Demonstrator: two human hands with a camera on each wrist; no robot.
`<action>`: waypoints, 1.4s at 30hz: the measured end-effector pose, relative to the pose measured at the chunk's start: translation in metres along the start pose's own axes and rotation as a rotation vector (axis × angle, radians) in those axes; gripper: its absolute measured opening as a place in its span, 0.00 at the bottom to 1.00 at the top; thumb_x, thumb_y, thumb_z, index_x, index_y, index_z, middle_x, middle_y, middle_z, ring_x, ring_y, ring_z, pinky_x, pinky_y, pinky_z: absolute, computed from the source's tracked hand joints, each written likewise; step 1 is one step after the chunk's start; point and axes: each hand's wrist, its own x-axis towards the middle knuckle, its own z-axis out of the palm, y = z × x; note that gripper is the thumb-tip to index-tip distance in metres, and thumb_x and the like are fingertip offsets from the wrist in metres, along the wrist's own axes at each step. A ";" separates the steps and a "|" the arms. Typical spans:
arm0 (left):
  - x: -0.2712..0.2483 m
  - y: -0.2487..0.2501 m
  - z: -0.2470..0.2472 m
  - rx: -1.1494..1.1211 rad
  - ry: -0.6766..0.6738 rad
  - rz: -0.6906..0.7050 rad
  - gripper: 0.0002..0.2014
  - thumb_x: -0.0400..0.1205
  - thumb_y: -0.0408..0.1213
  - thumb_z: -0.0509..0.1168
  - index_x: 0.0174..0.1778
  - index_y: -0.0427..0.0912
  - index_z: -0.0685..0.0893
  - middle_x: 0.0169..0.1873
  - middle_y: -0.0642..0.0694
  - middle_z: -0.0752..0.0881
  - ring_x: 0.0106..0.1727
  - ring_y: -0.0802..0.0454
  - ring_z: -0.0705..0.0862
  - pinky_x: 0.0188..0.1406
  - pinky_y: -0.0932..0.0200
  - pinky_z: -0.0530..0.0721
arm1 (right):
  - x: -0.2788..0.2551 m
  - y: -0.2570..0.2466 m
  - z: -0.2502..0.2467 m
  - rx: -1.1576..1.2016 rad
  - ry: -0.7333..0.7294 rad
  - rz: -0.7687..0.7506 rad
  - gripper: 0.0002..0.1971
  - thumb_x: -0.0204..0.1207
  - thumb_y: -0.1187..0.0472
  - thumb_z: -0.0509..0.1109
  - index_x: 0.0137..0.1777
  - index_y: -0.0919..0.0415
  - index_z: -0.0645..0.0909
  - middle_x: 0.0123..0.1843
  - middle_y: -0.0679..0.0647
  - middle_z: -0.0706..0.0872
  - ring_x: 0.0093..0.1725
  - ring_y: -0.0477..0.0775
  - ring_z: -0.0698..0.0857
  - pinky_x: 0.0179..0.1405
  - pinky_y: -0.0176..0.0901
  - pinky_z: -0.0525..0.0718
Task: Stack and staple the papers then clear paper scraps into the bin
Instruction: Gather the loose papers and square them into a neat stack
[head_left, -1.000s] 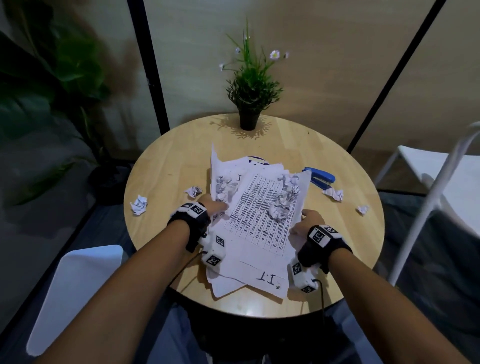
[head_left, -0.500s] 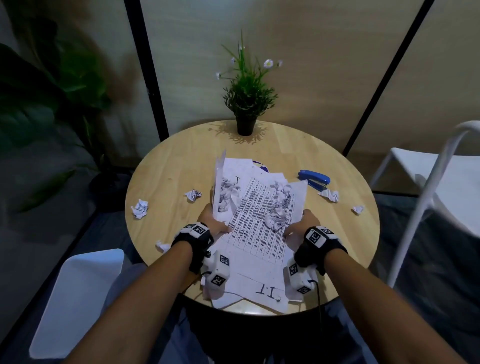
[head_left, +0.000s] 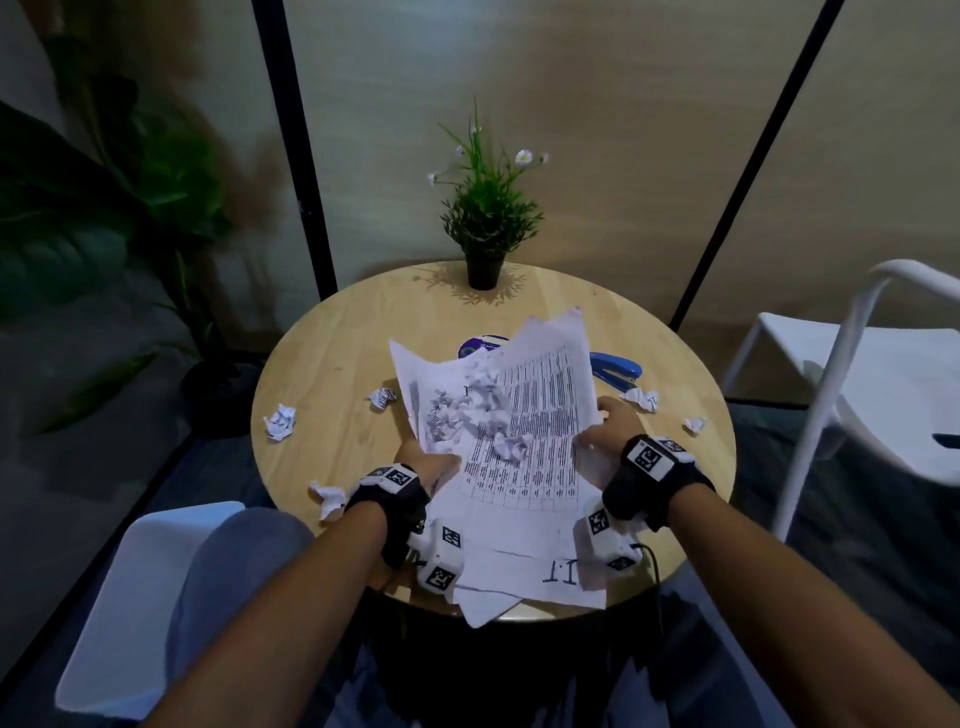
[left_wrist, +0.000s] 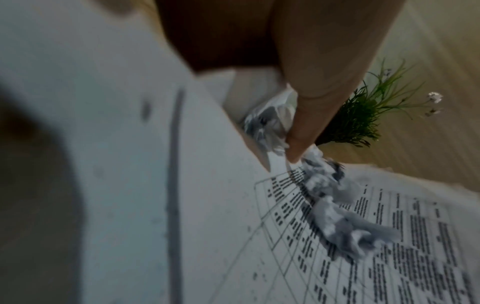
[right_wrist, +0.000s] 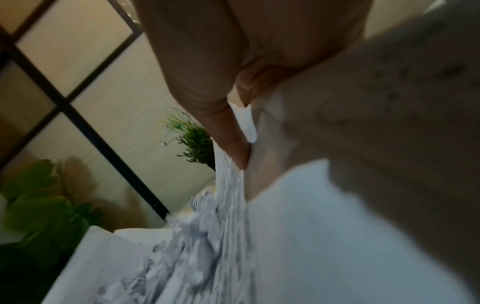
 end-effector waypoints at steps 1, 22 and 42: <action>0.002 -0.001 -0.001 0.005 -0.007 0.020 0.12 0.75 0.37 0.72 0.37 0.30 0.79 0.33 0.39 0.83 0.32 0.45 0.81 0.33 0.60 0.77 | 0.000 -0.003 -0.005 -0.046 0.026 -0.034 0.23 0.69 0.67 0.75 0.65 0.66 0.76 0.56 0.63 0.82 0.54 0.65 0.82 0.44 0.48 0.77; -0.011 0.003 -0.012 0.182 -0.190 0.052 0.26 0.80 0.34 0.68 0.73 0.32 0.73 0.72 0.32 0.75 0.72 0.35 0.75 0.72 0.41 0.75 | -0.045 -0.067 -0.099 -0.171 0.463 -0.207 0.17 0.68 0.70 0.69 0.58 0.64 0.79 0.49 0.63 0.83 0.46 0.60 0.80 0.42 0.42 0.70; 0.018 0.037 0.023 0.321 0.148 0.209 0.16 0.80 0.37 0.64 0.29 0.41 0.66 0.28 0.45 0.70 0.32 0.48 0.72 0.35 0.60 0.68 | -0.004 0.006 -0.127 0.046 0.489 -0.139 0.18 0.64 0.71 0.76 0.55 0.68 0.81 0.51 0.66 0.86 0.46 0.56 0.80 0.48 0.46 0.78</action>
